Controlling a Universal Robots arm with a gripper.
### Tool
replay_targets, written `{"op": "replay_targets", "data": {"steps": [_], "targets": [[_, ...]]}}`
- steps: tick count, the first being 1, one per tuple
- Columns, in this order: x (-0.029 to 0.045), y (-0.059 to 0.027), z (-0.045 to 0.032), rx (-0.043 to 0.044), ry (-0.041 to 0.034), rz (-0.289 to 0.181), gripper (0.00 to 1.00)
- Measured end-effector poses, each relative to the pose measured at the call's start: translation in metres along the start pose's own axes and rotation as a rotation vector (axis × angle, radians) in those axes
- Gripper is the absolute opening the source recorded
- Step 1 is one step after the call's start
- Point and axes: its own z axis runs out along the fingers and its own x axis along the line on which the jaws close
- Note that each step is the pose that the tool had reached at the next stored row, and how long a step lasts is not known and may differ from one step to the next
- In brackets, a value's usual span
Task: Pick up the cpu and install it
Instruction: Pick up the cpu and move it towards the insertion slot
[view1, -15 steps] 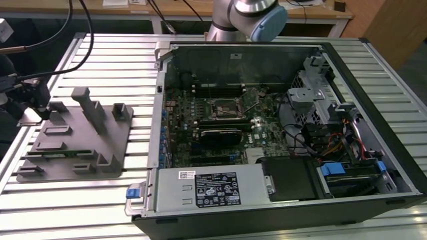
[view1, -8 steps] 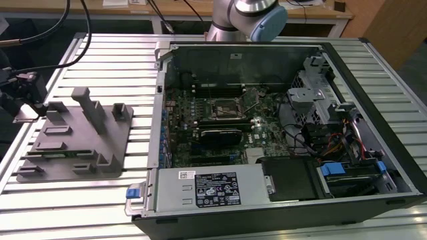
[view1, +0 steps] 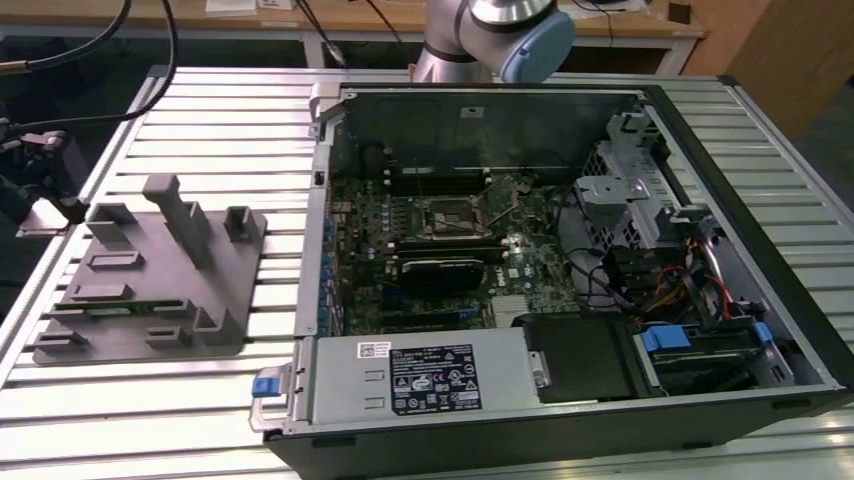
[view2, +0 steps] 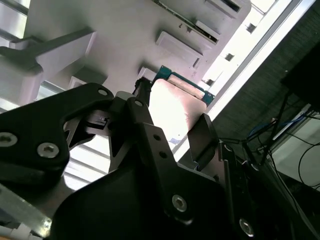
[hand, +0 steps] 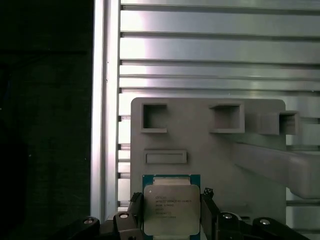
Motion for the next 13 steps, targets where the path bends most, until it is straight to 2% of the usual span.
{"op": "replay_targets", "data": {"steps": [13], "targets": [[-0.0007, 0.0008, -0.0276, -0.0003, -0.0001, 0.0, 0.55]]}}
